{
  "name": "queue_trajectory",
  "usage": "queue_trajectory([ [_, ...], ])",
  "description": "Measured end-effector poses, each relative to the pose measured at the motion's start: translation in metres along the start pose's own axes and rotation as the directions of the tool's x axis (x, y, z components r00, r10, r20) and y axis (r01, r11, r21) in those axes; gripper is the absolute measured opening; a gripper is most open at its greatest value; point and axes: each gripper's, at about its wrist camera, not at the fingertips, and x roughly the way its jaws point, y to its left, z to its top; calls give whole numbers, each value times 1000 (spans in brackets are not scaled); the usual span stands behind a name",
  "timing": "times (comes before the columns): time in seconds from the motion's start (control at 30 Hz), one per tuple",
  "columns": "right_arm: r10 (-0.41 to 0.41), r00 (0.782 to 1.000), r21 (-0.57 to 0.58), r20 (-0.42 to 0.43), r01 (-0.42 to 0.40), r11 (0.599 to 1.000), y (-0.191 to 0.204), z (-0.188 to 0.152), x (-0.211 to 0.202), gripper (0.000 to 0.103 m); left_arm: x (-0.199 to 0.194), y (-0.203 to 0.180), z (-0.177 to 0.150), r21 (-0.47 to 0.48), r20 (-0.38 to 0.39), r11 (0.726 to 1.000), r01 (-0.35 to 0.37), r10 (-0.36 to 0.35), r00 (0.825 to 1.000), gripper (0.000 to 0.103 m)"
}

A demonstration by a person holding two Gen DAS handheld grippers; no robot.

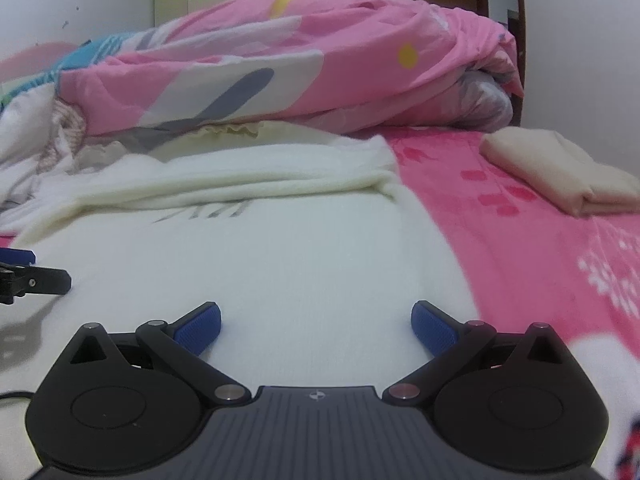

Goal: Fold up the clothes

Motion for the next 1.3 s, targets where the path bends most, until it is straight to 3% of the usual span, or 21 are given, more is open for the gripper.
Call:
queue_trajectory([
  [0.1, 18, 1000, -6, 8, -18, 1000, 4, -11, -21, 103, -27, 12, -6, 7, -45, 1000, 29, -29, 999, 103],
  [0.2, 55, 998, -7, 12, -55, 998, 8, -20, -39, 103, -60, 26, -6, 39, -55, 999, 4, -2, 998, 103],
  [0.33, 170, 983, 41, 62, -173, 984, 11, -24, -58, 103, -101, 40, -11, 71, -69, 996, -47, 52, 996, 103],
  [0.4, 246, 963, 83, 105, -255, 963, 10, -24, -64, 103, -114, 43, -22, 52, -85, 998, -32, 36, 996, 103],
  [0.63, 490, 857, 225, 160, -515, 827, 9, -24, -61, 97, -110, 33, -87, -128, -138, 988, 87, -104, 985, 97],
  [0.73, 578, 803, 285, 146, -593, 753, 9, -27, -54, 87, -102, 22, -105, -156, -146, 980, 127, -150, 978, 93],
  [0.8, 625, 769, 323, 133, -630, 706, 10, -31, -51, 81, -95, 16, -110, -166, -156, 976, 141, -168, 973, 76],
  [0.97, 722, 683, 376, 112, -702, 605, 19, -44, -52, 74, -84, 22, -111, -208, -150, 962, 175, -208, 966, 65],
  [1.17, 814, 573, 461, 99, -751, 472, 26, -64, -52, 73, -76, 39, -118, -299, -117, 922, 246, -291, 950, 59],
  [1.23, 835, 542, 518, 90, -742, 426, 28, -72, -45, 73, -71, 42, -120, -325, -107, 908, 264, -313, 944, 54],
  [1.3, 852, 520, 581, 68, -715, 390, 30, -80, -35, 69, -70, 44, -121, -342, -95, 895, 286, -335, 937, 35],
])
